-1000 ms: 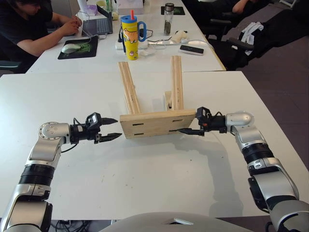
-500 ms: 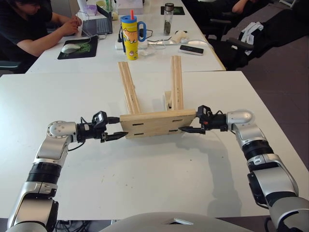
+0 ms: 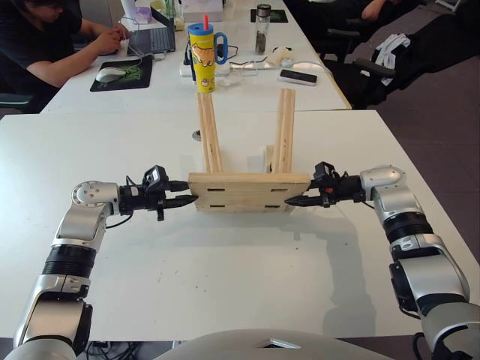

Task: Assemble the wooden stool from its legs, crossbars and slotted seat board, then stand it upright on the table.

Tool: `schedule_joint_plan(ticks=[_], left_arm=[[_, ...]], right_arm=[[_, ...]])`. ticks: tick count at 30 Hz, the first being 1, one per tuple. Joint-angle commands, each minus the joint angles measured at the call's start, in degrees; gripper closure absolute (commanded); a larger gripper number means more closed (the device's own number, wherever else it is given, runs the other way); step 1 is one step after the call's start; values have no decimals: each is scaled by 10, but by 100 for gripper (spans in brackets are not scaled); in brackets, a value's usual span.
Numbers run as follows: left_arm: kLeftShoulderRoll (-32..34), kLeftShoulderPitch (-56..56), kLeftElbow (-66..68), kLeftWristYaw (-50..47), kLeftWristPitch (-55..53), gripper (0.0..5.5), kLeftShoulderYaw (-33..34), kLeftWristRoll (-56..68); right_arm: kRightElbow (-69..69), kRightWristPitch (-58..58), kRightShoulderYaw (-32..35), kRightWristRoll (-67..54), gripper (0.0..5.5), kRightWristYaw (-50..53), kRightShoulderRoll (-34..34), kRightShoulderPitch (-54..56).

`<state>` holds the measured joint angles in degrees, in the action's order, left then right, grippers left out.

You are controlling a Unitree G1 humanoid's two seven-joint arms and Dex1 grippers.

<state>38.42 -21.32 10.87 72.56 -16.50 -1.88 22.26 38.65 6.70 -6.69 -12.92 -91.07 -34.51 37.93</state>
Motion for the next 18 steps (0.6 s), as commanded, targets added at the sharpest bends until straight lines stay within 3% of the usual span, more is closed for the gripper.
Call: schedule_joint_plan(ticks=[1, 5, 9, 11, 18], left_arm=[[55, -77, -85, 39, -267, 407, 28, 154], [121, -195, -51, 75, -518, 407, 56, 269], [168, -298, -7, 107, -640, 407, 25, 279], [168, -350, 41, 111, -677, 407, 14, 271], [177, -424, 139, 129, -754, 407, -64, 242]], right_arm=[[-156, 232, -13, -136, 398, -14, -47, 57], [-263, 478, -25, -282, 401, -14, -134, 115], [-215, 737, -16, -426, 411, -14, -174, 239], [-161, 802, -23, -447, 417, -14, -177, 285], [40, 845, -123, -371, 419, -14, -137, 348]])
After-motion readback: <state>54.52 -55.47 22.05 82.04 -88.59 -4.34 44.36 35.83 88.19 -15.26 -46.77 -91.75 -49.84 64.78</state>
